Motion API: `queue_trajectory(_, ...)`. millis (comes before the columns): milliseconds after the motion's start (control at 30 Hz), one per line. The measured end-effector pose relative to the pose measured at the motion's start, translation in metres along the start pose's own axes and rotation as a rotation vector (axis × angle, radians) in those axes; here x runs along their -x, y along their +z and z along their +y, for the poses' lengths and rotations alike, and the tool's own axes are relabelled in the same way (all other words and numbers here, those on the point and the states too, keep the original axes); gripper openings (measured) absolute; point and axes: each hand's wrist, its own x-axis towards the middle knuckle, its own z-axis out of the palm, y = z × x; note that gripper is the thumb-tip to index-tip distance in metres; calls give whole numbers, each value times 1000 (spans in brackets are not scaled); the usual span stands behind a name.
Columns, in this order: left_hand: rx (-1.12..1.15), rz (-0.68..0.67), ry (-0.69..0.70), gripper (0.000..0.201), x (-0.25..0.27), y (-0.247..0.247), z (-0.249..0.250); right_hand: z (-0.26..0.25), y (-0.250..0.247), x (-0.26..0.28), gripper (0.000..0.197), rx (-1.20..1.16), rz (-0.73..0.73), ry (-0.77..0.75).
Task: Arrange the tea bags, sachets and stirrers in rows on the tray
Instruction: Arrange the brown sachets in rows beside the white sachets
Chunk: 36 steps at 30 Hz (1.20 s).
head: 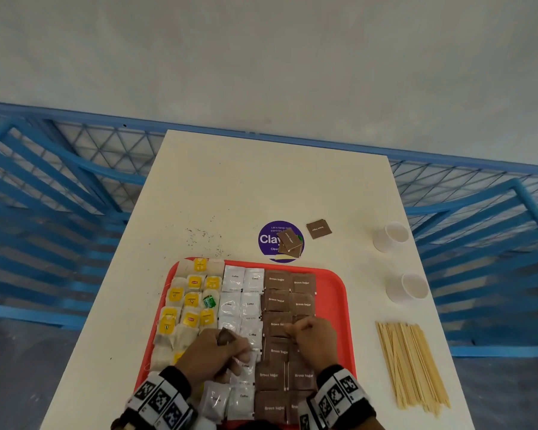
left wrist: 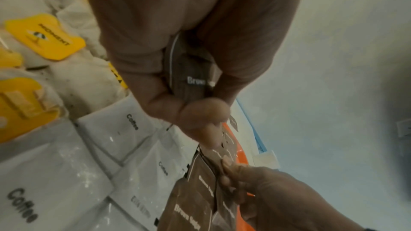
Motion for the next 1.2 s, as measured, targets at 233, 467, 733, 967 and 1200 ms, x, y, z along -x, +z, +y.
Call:
queue_trajectory(233, 500, -285, -12, 37, 10, -6, 13, -24, -24, 35, 23, -80, -10, -204)
queue_trajectory(467, 123, -314, 134, 27, 26, 11, 47, -80, -45, 77, 12, -259, -293, -331)
queue_trajectory(733, 58, 31, 339, 27, 27, 15, 53, -76, -60, 74, 25, -449, -173, -287)
queue_trajectory(967, 170, 204, 410, 22, 24, 24, 56, -72, -52, 79, 22, -125, 180, -602)
queue_trajectory(1200, -130, 56, 480, 18, 26, 19, 59, -72, -51, 69, 10, -304, -83, -470)
